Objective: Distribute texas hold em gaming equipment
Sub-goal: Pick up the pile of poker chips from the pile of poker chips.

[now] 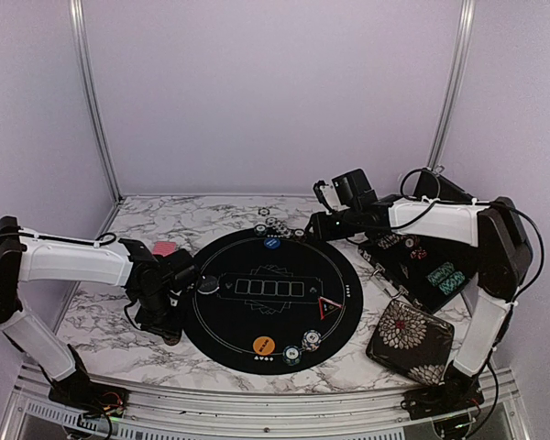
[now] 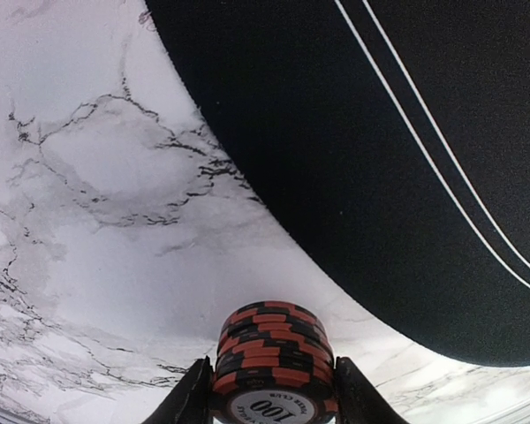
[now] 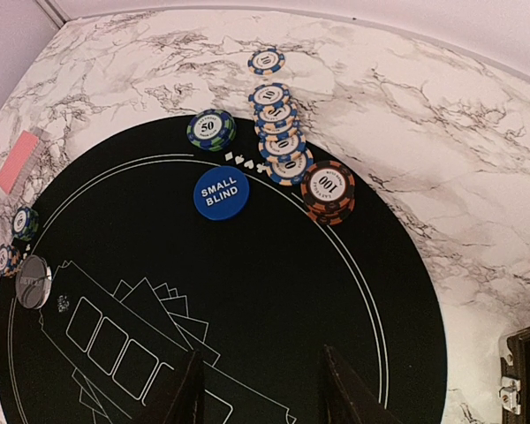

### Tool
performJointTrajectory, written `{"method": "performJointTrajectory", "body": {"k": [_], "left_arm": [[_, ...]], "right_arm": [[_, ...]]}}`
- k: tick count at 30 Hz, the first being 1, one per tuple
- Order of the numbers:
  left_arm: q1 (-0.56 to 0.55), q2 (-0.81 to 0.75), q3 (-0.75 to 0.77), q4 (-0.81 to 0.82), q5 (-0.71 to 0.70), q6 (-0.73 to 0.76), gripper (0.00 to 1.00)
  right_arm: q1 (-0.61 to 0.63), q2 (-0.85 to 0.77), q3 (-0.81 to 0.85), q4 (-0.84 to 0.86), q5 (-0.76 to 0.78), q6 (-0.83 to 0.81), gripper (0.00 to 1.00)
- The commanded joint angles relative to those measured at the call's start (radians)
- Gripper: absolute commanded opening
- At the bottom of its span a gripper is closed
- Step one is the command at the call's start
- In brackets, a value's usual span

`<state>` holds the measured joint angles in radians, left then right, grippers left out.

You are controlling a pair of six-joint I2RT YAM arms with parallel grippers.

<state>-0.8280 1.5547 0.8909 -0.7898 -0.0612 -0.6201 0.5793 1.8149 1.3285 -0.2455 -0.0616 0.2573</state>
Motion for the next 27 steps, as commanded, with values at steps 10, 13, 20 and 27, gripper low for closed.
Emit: {"method": "performJointTrajectory", "body": {"k": [10,13,20,27], "left_arm": [[-0.007,0.001,0.030,-0.049,-0.025,0.017,0.42],[-0.008,-0.003,0.039,-0.055,-0.025,0.020,0.41],[-0.015,-0.001,0.072,-0.074,-0.028,0.029,0.40],[-0.030,0.029,0.133,-0.091,-0.022,0.040,0.40]], "right_arm": [[0.005,-0.019,0.004,0.008,0.015,-0.001,0.42],[0.005,-0.019,0.004,0.008,0.016,-0.003,0.42],[0.005,-0.021,0.001,0.006,0.017,0.001,0.41],[0.004,-0.028,-0.008,-0.003,0.024,0.003,0.42]]}}
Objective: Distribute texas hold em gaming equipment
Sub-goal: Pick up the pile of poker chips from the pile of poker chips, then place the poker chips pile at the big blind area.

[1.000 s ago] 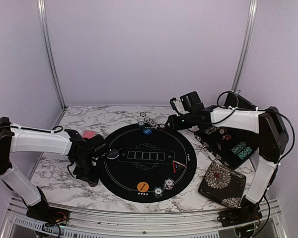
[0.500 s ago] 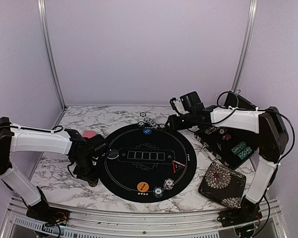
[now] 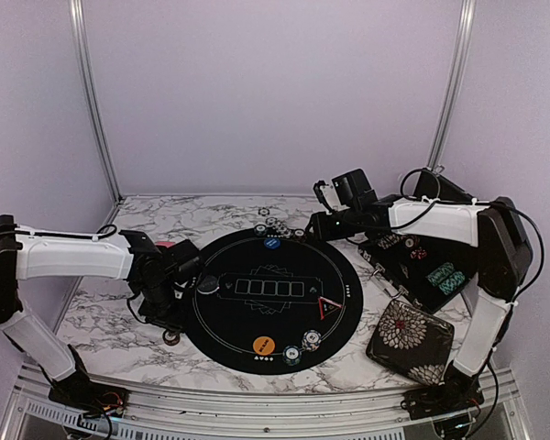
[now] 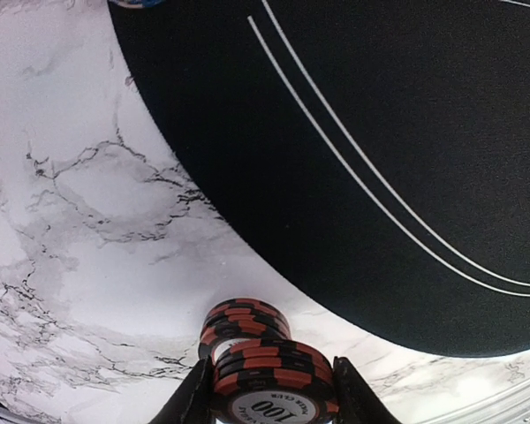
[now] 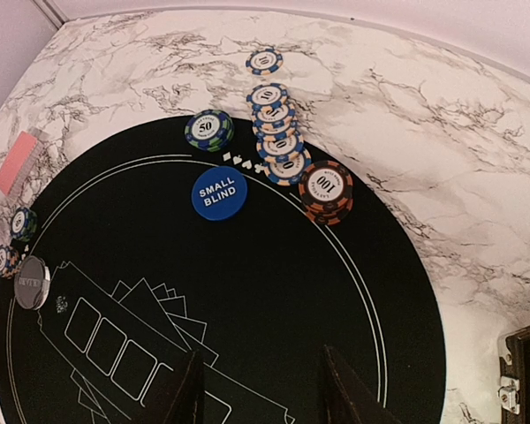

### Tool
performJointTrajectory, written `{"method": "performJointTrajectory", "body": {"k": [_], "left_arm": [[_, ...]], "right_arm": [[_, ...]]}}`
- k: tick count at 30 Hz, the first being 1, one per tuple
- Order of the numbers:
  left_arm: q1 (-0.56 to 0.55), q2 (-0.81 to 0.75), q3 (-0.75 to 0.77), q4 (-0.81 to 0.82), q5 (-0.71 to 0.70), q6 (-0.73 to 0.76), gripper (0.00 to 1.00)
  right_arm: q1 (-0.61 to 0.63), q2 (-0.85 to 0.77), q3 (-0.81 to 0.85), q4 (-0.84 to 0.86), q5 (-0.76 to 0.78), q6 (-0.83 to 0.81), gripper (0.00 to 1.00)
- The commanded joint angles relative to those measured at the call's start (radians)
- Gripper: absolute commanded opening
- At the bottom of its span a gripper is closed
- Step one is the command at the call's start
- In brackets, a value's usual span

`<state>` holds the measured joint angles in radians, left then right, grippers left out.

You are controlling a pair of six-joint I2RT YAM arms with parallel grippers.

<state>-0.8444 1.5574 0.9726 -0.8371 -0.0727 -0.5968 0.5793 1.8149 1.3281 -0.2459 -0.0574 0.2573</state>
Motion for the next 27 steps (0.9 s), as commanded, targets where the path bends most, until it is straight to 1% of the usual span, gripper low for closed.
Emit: {"method": "performJointTrajectory", "body": {"k": [1,13,27], "left_arm": [[-0.018,0.035,0.064,-0.048,-0.010,0.020,0.40],[-0.101,0.201,0.278,-0.087,0.009,0.052,0.40],[-0.271,0.393,0.444,-0.085,0.050,-0.003,0.40]], "right_arm": [[0.004,-0.032,-0.012,-0.002,0.023,0.002,0.42],[-0.016,-0.116,-0.093,0.004,0.040,0.001,0.42],[-0.022,-0.196,-0.182,0.014,0.029,-0.010,0.42]]}}
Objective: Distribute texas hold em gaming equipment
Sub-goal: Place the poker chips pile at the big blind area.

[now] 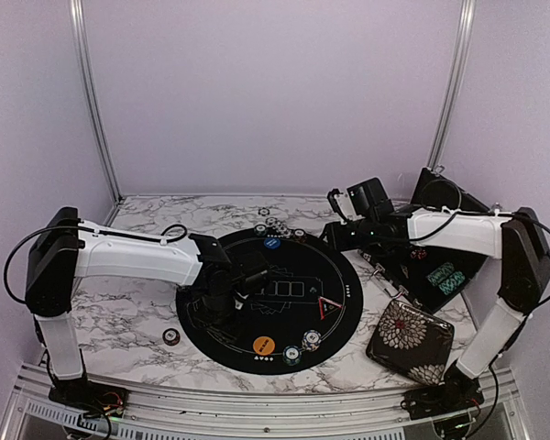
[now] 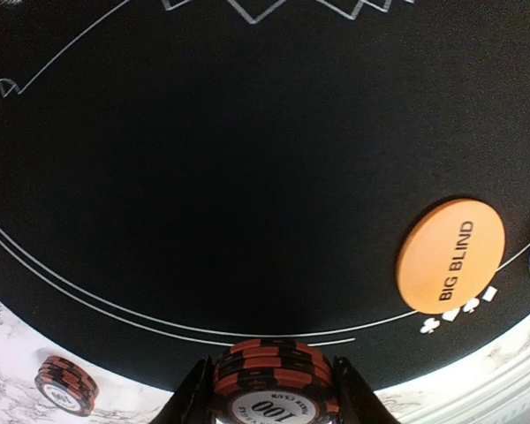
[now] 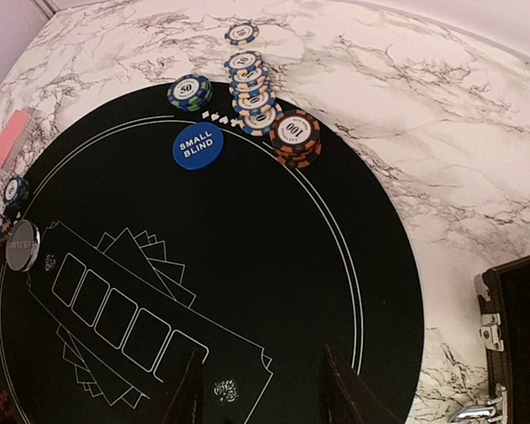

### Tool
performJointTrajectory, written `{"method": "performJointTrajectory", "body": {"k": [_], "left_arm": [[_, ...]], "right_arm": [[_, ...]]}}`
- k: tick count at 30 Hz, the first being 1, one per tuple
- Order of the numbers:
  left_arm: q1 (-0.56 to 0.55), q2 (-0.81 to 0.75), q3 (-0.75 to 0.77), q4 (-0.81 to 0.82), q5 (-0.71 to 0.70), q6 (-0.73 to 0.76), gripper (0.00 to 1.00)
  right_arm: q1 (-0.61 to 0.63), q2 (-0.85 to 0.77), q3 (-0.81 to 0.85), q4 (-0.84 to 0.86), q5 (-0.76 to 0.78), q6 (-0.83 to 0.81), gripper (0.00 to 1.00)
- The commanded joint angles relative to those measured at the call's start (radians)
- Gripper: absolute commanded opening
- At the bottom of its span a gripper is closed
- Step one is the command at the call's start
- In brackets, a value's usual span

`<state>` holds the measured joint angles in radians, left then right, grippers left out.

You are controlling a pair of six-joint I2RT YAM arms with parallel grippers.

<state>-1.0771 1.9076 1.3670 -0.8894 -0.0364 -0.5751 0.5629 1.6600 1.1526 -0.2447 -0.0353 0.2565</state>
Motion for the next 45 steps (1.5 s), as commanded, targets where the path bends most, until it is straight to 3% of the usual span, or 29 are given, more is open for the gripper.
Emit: {"method": "performJointTrajectory", "body": {"k": [1,18,45], "left_arm": [[-0.050,0.051,0.062,-0.032,0.015,-0.030,0.40],[-0.178,0.153,0.148,-0.011,0.032,-0.109,0.40],[-0.202,0.182,0.173,0.008,0.032,-0.120,0.45]], "right_arm": [[-0.007,-0.046,-0.012,0.015,0.006,-0.011,0.42],[-0.009,-0.085,-0.051,0.034,-0.021,-0.020,0.42],[-0.009,-0.088,-0.054,0.038,-0.026,-0.021,0.42]]}}
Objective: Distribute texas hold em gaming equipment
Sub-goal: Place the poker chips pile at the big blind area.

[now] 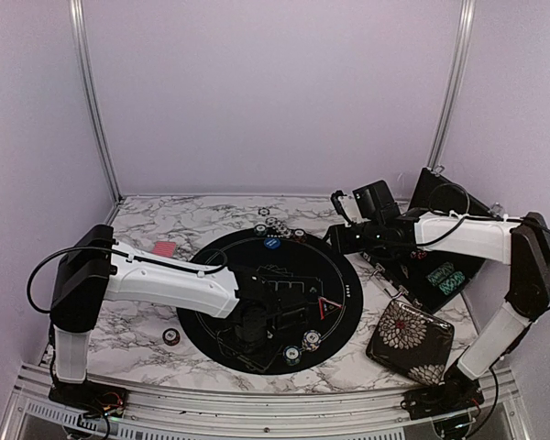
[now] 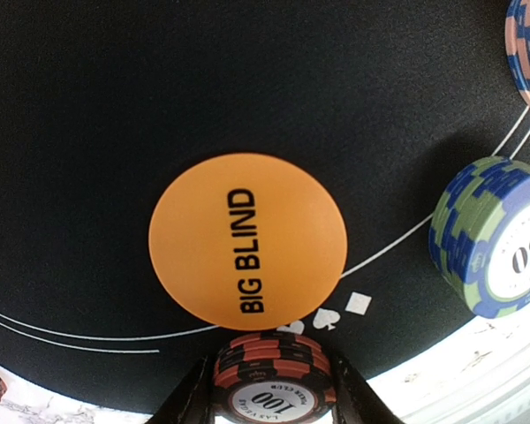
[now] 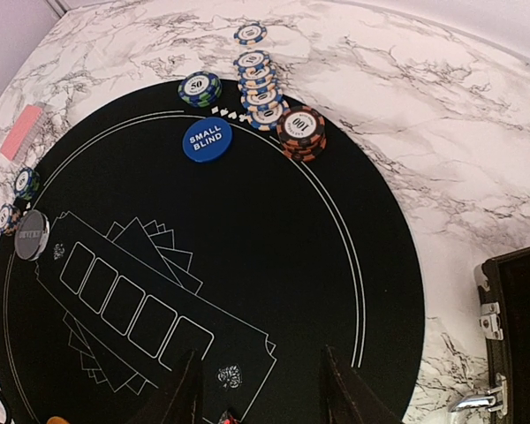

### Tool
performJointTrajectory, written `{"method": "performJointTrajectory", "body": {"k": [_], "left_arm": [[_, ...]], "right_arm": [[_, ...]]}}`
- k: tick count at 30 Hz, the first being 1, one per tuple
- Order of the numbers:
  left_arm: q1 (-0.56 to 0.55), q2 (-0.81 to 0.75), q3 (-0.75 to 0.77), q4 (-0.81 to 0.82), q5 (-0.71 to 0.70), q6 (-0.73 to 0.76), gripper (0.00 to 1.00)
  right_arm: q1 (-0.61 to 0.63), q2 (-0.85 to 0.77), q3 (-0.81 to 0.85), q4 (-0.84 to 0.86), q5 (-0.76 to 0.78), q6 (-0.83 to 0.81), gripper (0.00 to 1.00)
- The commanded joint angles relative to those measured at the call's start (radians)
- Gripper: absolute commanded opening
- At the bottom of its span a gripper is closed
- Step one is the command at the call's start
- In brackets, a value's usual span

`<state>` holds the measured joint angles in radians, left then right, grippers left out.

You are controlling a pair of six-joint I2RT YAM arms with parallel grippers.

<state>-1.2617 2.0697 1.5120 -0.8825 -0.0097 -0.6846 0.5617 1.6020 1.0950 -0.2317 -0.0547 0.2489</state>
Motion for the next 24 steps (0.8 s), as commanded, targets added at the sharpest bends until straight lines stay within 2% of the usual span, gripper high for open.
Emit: {"method": "performJointTrajectory", "body": {"k": [1,14,24], "left_arm": [[-0.018,0.024,0.035,0.002,0.005,-0.011,0.45],[-0.025,0.038,0.048,0.001,0.015,-0.017,0.46],[-0.020,0.003,0.040,-0.001,0.014,-0.004,0.63]], "right_arm": [[-0.008,-0.031,0.003,0.024,-0.008,-0.014,0.42],[-0.007,-0.033,0.000,0.026,-0.010,-0.014,0.43],[-0.007,-0.028,0.000,0.026,-0.011,-0.014,0.43]]}}
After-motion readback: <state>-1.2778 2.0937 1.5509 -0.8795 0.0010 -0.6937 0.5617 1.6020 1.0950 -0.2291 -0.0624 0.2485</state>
